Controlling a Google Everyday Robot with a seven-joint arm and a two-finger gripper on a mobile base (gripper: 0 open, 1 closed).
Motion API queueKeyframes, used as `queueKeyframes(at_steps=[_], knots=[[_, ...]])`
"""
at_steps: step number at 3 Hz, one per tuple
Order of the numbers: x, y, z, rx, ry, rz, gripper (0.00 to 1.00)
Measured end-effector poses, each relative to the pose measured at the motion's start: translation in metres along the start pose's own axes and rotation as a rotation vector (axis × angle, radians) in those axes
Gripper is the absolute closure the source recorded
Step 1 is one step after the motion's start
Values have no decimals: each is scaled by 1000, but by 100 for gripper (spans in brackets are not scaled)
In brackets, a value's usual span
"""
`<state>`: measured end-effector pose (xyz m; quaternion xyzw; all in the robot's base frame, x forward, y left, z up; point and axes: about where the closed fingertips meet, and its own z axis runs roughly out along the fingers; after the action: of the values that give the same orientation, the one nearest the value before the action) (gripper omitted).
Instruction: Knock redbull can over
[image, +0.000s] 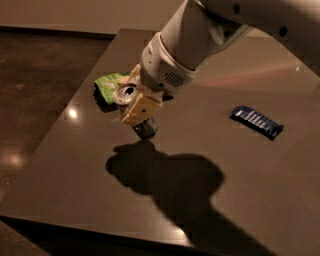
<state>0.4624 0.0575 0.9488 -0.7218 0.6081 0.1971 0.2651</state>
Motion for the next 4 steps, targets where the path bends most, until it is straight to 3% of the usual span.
queueKeyframes(at_steps=[1, 2, 4], knots=[[19, -10, -4, 19, 125, -54, 100], [38, -16, -4, 10, 240, -101, 87], [57, -19, -3, -14, 396, -174, 40]])
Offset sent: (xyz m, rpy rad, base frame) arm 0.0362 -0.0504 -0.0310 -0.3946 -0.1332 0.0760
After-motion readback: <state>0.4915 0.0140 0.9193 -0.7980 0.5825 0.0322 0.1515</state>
